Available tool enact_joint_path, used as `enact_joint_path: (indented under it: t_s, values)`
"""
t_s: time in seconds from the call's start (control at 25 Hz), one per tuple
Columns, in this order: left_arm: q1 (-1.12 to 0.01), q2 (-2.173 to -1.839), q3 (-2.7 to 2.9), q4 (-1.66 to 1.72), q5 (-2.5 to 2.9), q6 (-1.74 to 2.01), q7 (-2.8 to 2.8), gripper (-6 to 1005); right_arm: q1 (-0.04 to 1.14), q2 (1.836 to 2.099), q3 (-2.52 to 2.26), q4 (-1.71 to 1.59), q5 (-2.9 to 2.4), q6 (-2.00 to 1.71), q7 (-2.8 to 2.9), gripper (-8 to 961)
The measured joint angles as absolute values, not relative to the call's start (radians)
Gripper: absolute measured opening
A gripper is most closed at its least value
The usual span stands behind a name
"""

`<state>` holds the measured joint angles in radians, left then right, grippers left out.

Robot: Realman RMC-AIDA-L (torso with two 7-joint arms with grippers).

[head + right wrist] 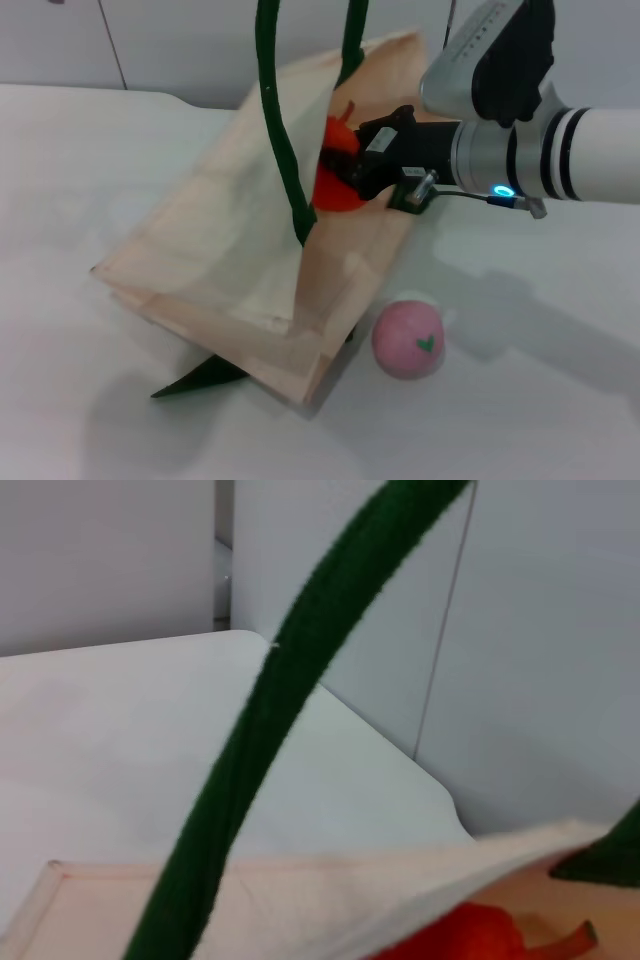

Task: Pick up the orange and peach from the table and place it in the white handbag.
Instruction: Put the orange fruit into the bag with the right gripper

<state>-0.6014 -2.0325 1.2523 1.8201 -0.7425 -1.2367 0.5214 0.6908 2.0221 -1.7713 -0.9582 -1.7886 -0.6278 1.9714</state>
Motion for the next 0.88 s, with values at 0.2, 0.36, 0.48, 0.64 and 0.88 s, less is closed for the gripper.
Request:
enact_joint_path:
  t_s: [0.2,0.36,0.48,0.64,0.88]
  values:
    - [-0.601,-2.032,1.253,1.825,-0.747,-1.238,0.521,129,0.696,2.020,-1.769,-0.948,-1.788,-0.619,1.969,177]
    - [-0.601,-2.032,1.253,1.831,-0.747,-1.240,0.521,129,0.725,2.021,-1.774,-0.921,-1.786,-0.634,1.955,148]
    - [-0.601,-2.032,1.253,1.832,-0.747,-1.241,0.521,129,0.749,2.022,-1.774,-0.891,-1.779,-0.643,1.956,126]
    - [-0.601,-2.032,1.253,1.832,-0.746,-1.241,0.521,129,0.773,2.023,-1.769,-0.864,-1.777,-0.670,1.977,151]
    - [-0.600,-2.032,1.252,1.832,-0.738,-1.240,0.522,129,0.780,2.021,-1.762,-0.858,-1.775,-0.677,1.989,272]
